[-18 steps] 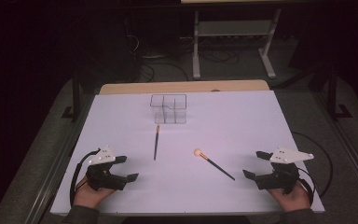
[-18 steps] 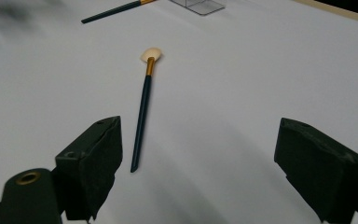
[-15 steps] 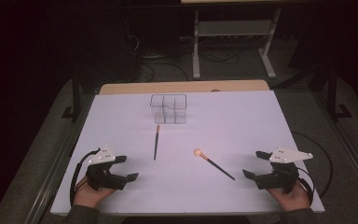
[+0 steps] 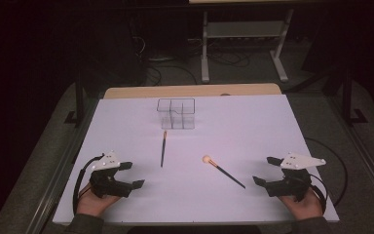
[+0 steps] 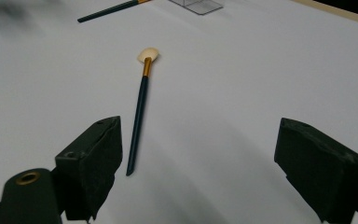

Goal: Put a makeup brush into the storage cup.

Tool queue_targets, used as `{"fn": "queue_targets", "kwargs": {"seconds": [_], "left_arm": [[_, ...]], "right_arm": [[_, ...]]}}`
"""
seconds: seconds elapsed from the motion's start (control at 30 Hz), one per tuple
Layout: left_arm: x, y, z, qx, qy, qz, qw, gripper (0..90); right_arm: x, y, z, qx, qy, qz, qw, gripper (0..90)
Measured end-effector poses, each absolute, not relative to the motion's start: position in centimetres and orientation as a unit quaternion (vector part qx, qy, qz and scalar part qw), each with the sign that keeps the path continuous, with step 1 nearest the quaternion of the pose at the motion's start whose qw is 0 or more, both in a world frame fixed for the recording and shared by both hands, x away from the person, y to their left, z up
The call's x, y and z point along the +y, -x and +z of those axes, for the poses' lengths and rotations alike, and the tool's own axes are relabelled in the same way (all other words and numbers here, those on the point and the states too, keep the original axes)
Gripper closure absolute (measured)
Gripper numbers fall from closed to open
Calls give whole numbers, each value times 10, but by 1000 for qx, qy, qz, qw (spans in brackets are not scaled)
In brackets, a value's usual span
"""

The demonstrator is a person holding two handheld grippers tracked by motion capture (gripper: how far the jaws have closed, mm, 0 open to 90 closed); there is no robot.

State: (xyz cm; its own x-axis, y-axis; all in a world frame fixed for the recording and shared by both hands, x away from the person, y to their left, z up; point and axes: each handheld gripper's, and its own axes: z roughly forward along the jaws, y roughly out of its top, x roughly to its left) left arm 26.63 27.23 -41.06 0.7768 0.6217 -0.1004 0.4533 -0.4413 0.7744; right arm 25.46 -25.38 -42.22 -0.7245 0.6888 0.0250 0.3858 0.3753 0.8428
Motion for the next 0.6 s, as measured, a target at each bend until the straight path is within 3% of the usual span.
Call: {"fn": "queue_targets", "kwargs": {"seconds": [0.6], "left_arm": [[265, -274, -402, 321, -845, 94, 418, 201]], "right_arm": [[-254, -255, -420, 811, -335, 450, 169, 141]]}}
